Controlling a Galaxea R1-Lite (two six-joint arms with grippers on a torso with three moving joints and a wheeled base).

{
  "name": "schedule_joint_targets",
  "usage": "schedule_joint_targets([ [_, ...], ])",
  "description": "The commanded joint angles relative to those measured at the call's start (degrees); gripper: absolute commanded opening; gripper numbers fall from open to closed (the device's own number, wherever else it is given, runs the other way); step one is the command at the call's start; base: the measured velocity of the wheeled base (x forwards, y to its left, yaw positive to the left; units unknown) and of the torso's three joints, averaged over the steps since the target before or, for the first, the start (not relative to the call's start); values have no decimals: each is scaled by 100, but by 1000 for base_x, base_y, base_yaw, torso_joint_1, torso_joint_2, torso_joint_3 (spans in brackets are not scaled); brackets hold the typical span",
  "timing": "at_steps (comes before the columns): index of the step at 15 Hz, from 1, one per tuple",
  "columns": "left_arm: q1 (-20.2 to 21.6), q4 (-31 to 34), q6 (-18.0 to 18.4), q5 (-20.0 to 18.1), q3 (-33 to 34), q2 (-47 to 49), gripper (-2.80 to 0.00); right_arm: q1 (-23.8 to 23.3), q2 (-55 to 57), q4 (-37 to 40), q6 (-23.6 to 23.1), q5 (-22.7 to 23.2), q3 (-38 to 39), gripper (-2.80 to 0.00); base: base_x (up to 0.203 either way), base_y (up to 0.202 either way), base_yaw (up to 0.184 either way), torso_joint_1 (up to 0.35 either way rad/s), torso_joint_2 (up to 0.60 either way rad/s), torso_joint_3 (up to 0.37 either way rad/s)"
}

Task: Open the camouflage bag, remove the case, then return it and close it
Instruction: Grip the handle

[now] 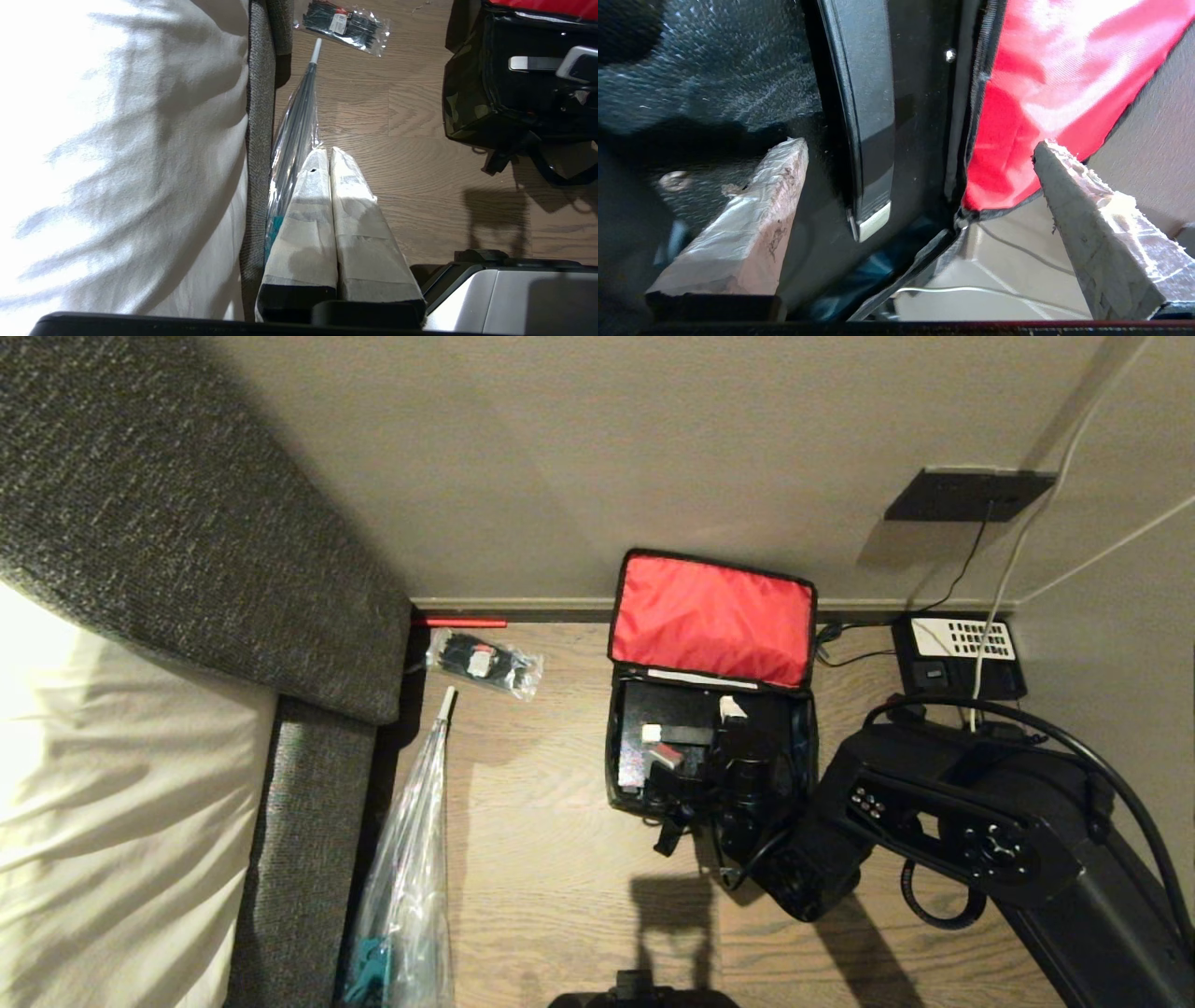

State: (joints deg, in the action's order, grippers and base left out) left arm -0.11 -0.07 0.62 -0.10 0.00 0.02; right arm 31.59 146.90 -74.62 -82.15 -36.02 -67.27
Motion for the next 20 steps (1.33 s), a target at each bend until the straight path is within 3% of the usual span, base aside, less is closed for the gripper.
schedule_joint_targets([
  [1, 2, -1, -1, 1, 0, -2, -280, -30, 177, -43, -72, -32, -273, 0, 0, 0, 0, 0, 0, 0],
  [20, 2, -1, -1, 1, 0, -2, -280, -159, 418, -263, -225, -32, -1016, 0, 0, 0, 0, 0, 0, 0],
])
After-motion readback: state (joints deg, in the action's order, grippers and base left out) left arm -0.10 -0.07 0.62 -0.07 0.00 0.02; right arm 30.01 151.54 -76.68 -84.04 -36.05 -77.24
